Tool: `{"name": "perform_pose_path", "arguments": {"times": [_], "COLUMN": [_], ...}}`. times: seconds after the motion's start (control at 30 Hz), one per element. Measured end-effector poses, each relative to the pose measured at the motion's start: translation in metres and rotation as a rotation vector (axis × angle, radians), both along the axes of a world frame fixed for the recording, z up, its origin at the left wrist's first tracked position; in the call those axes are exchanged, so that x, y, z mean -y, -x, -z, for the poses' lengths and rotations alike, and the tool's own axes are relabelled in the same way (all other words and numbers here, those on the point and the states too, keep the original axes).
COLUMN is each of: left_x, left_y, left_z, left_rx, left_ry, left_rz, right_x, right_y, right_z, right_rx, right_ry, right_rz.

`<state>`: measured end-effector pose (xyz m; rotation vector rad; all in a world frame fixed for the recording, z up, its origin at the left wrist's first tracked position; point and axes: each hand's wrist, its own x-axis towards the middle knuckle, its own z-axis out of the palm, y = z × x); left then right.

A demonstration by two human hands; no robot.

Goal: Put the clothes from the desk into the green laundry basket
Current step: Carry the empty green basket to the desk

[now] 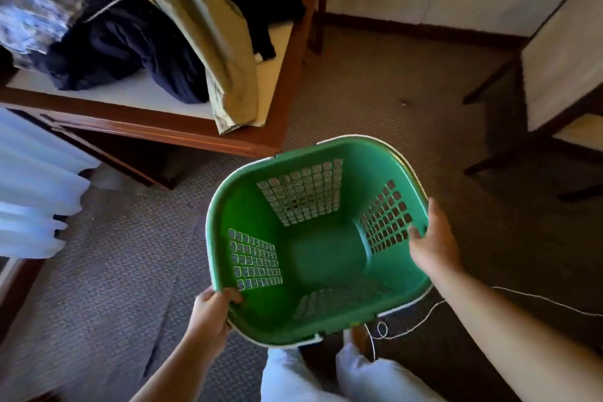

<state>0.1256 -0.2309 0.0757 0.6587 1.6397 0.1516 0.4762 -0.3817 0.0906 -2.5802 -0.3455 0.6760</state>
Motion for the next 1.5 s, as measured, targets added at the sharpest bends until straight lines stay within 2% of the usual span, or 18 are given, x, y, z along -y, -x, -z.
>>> {"name": "perform_pose_path", "arguments": {"times": [0.17,0.3,0.37,0.47,0.57,0.8,1.0,1.23,1.37,1.5], "left_x": [0.048,0.067,0.067,0.052,0.026,-0.059,-0.115,-0.125,-0.124,-0.111], "left_y": [-0.103,-0.182,-0.218,-0.267,-0.311,-0.408,-0.455,-0.499,-0.521,-0.540], "left_z": [-0.036,-0.067,-0.072,-0.065,-0.064,-0.038,-0.018,0.006,0.011,0.027], "left_rx": [0.032,0.079,0.104,0.142,0.152,0.133,0.086,0.093,0.070,-0.009], "left_ry": [-0.068,-0.112,-0.112,-0.115,-0.098,-0.068,-0.001,0.019,0.042,0.070], "left_rz": [-0.070,-0.092,-0.100,-0.127,-0.157,-0.258,-0.298,-0.466,-0.609,-0.738], "right_x": [0.050,0.065,0.058,0.037,0.005,-0.088,-0.161,-0.205,-0.232,-0.265], "right_y": [-0.066,-0.107,-0.114,-0.130,-0.166,-0.285,-0.351,-0.404,-0.433,-0.456], "right_z": [-0.020,-0.037,-0.049,-0.047,-0.038,-0.023,-0.018,-0.008,0.009,0.031], "right_rx": [0.069,-0.105,-0.185,-0.305,-0.312,-0.382,-0.432,-0.519,-0.614,-0.645], "right_ry": [-0.076,-0.271,-0.373,-0.490,-0.536,-0.426,-0.326,-0.213,-0.097,0.003], "right_rz": [0.073,0.454,0.570,0.626,0.615,0.520,0.496,0.514,0.422,0.241]}}
